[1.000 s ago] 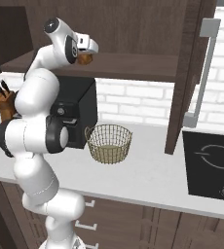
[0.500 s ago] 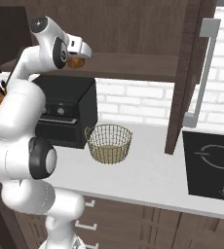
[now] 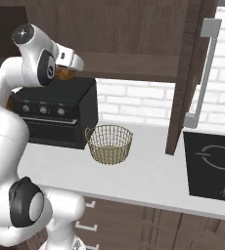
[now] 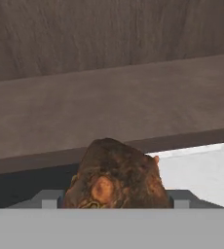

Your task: Open the cabinet, pick up the bread from the cabinet and place it in the basket. Then move the basket to the dining counter.

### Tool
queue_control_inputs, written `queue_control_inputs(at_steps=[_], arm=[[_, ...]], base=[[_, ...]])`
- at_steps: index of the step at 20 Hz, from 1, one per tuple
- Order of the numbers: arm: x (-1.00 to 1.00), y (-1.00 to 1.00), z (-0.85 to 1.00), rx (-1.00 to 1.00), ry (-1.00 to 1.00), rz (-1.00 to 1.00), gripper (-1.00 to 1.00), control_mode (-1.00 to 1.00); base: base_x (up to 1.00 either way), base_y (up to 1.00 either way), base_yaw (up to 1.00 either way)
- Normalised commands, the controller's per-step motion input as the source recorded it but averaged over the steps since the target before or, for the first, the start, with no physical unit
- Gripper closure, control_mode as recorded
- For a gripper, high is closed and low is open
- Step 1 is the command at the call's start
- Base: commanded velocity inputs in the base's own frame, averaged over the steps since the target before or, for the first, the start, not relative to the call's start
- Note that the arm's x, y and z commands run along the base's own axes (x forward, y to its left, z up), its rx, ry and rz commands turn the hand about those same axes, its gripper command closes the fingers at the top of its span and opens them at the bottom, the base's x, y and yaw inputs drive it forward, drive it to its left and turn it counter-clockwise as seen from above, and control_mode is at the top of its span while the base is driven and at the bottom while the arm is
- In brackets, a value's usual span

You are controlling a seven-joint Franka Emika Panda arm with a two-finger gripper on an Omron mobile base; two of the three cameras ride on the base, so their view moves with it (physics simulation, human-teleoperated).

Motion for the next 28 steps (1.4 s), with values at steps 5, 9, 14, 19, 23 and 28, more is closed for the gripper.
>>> queue_control_inputs(at_steps=[5, 9, 14, 19, 23, 28], arm=[[-1.00, 0.00, -0.10, 0.01, 0.07, 0.00, 1.00, -1.00], [-1.00, -0.17, -0.57, 0.02, 0.19, 0.00, 1.00, -1.00], [-0.56, -0.32, -0.84, 0.01, 0.15, 0.00, 1.00, -1.00], [0.26, -0.58, -0.59, 0.00, 0.23, 0.00, 1.00, -1.00], [0.39, -0.06, -0.63, -0.01, 0.16, 0.00, 1.00, -1.00], [0.83, -0.26, -0.54, 0.00, 0.04, 0.00, 1.00, -1.00]], base=[[0.00, 0.00, 0.00], [0.00, 0.00, 0.00], [0.00, 0.00, 0.00], [0.00, 0.00, 0.00], [0.00, 0.00, 0.00], [0.00, 0.00, 0.00]])
